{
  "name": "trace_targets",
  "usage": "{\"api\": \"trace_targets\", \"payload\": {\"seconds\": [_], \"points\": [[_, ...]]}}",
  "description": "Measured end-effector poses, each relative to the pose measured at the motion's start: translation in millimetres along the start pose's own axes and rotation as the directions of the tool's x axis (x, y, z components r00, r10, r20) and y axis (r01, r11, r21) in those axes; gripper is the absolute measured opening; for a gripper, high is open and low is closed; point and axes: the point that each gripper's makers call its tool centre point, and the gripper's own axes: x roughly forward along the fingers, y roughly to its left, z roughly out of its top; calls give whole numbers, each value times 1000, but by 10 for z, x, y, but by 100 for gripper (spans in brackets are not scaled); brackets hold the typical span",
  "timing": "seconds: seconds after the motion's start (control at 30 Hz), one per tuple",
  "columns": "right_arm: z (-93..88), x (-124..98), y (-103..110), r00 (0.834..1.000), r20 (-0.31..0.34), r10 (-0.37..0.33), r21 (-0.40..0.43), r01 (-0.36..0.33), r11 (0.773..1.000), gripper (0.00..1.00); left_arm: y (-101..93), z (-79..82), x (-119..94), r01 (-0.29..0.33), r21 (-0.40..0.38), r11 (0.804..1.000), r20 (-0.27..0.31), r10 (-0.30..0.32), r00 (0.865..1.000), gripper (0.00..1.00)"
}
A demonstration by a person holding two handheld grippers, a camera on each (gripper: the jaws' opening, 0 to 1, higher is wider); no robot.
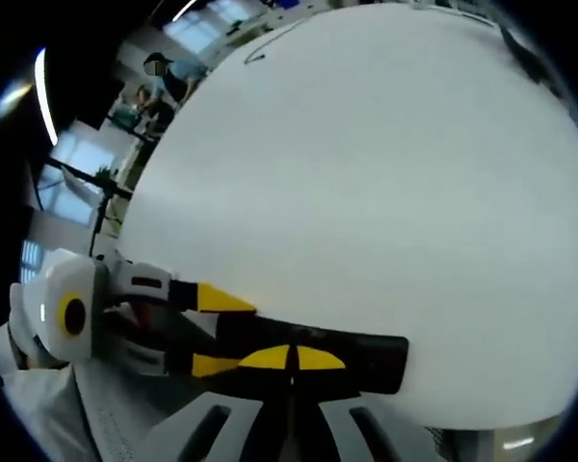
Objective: Press the specified remote control buttons in sequence, fully releasing each button before pressing the next.
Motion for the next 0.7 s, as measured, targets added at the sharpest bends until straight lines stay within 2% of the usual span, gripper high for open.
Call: {"api": "trace_targets", "payload": {"seconds": [0.2, 0.3, 0.37, 0.6, 0.7], "points": [[3, 0, -2, 1000, -1, 7, -2, -7, 1000, 0, -1, 1, 0, 1, 2, 1000, 9, -1, 1000, 25], [10, -5, -15, 1000, 1, 28, 51, -28, 998, 0, -1, 2, -1, 2, 2, 1000, 12, -2, 1000, 25], [10, -10, -9, 1000, -5, 31, 57, -30, 998, 0, -1, 3, -1, 2, 2, 1000, 14, -2, 1000, 25], [-33, -32, -7, 999, -35, 3, 61, -1, 998, 0, 0, 2, -3, 1, 2, 1000, 12, -1, 1000, 25], [-9, -72, 7, 1000, -22, 9, 68, -8, 998, 0, -1, 2, -1, 2, 2, 1000, 11, -2, 1000, 25]]}}
